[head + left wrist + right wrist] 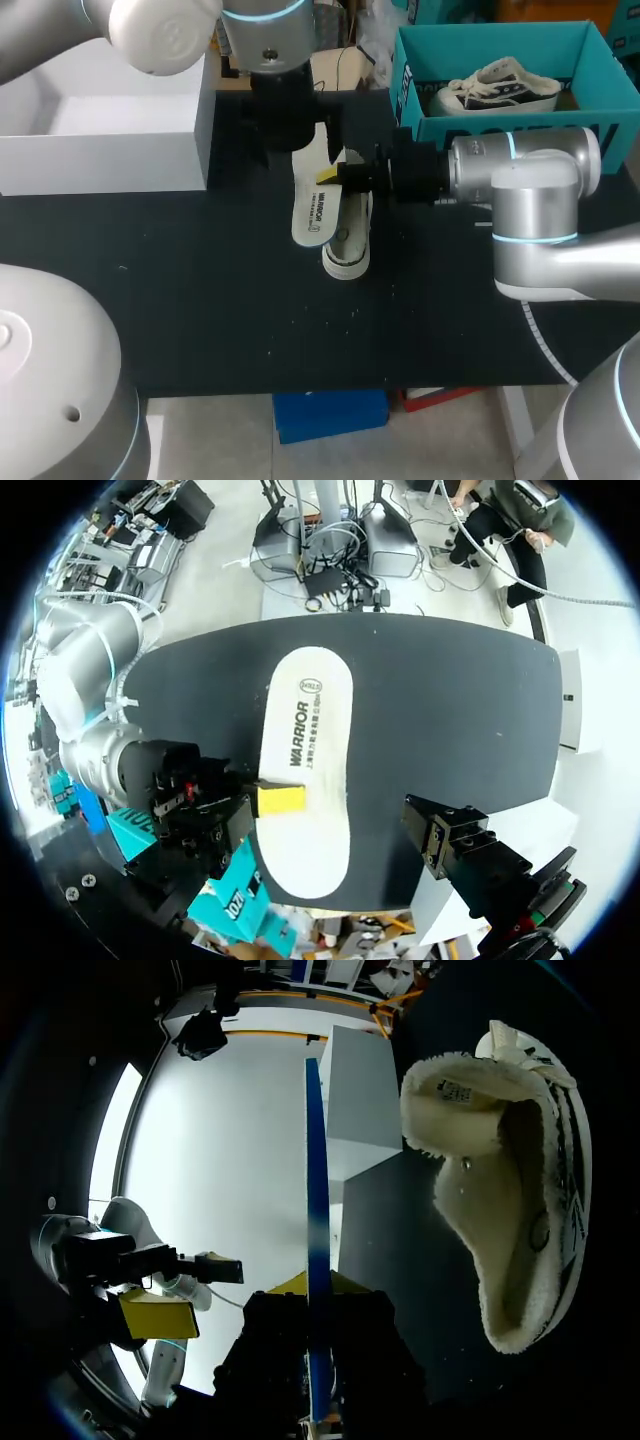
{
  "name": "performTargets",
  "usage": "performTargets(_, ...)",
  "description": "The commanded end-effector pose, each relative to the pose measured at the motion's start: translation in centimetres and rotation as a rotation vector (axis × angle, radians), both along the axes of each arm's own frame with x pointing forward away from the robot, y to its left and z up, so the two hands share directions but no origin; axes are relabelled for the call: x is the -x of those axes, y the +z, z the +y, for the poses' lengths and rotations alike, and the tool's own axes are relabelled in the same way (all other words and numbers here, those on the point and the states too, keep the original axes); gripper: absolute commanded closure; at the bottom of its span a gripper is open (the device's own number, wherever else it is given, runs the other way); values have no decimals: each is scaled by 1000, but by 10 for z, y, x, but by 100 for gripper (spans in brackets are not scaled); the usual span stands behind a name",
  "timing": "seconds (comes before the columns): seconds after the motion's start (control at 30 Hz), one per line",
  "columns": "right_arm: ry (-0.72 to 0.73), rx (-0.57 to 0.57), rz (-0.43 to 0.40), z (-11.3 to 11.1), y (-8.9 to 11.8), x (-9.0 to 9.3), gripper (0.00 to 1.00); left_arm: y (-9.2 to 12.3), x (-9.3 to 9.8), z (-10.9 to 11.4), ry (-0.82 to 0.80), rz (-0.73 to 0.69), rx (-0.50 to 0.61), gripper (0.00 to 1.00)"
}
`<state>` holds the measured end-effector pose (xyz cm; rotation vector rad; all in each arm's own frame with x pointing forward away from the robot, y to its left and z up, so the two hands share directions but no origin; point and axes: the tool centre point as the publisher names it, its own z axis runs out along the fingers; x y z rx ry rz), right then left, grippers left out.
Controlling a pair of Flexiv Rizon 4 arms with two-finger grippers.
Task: Take the shoe out of the shoebox, open the shoe tongue, remove and reinsert the insole, then place the shoe into the shoebox
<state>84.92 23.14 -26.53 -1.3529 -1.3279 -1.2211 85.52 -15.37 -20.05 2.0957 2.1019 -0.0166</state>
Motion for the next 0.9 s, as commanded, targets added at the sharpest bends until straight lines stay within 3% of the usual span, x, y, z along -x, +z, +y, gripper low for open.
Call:
performTargets(0.03,-3,1,0,2,0,0,100,-4,-25,-4,-9,25,2,0)
performTargets(0.57,-3,1,0,2,0,0,100,-5,-102,-20,-56,29,5,0)
performTargets(0.9,-3,1,0,2,0,0,100,-9,-130,-32,-76,33,15,0)
